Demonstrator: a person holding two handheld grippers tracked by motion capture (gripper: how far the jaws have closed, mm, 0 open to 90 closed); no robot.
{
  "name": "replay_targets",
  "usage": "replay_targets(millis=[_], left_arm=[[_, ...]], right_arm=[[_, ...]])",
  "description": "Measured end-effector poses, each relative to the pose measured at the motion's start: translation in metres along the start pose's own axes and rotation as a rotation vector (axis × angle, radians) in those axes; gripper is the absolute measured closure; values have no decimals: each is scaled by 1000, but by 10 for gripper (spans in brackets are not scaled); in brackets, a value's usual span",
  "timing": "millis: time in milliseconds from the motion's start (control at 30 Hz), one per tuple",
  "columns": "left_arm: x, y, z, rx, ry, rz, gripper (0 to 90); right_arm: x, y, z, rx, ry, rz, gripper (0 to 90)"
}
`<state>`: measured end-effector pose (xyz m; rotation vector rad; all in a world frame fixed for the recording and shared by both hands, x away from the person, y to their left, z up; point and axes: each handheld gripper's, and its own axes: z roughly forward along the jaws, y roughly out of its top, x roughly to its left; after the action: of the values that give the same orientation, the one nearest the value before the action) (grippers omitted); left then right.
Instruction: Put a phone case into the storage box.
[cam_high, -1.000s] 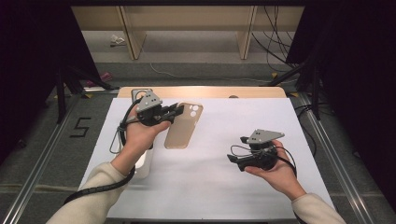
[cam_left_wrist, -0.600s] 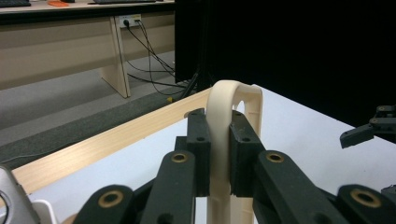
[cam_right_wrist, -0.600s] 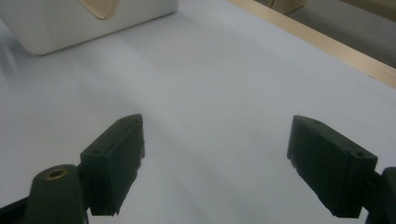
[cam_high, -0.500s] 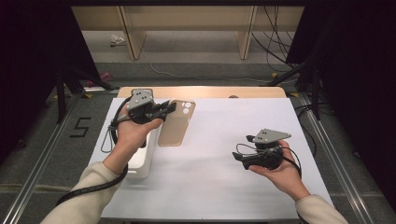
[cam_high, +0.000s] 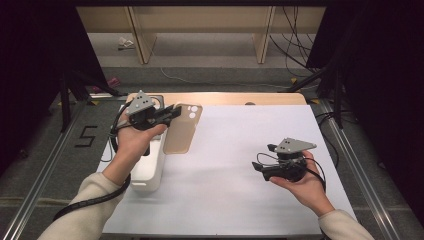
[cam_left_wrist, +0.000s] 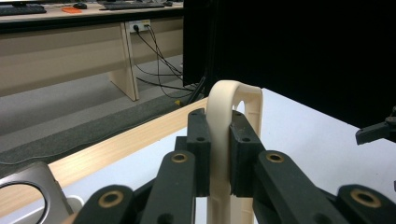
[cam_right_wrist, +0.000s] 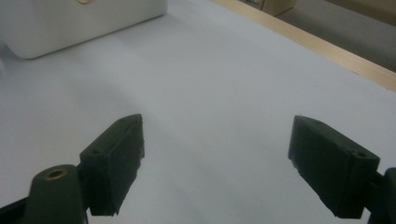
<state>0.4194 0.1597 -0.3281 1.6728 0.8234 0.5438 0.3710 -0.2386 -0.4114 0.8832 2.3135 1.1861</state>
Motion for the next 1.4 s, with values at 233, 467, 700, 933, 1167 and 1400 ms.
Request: replay_targets(millis=[233,467,700,933,1167,1400], left_arm=[[7,3,-6,-2,13,2,811],[16,5,-12,-8,27,5,811],[24,6,-17,-9,40,3,811],[32,6,-22,-9,56,-1,811],[40,6,-25,-11,71,-9,811],[47,6,-28,-15,84,-16,811]], right_arm=[[-2,-1,-2,-5,-8,7,191],[-4,-3,-5,-7,-16,16,191],[-5,-4,-6,-9,-22,23,190],[-5,-4,-6,-11,-27,27,191],[-6,-4,-7,-11,-29,29,189],[-6,-4,-7,-12,-30,31,187]])
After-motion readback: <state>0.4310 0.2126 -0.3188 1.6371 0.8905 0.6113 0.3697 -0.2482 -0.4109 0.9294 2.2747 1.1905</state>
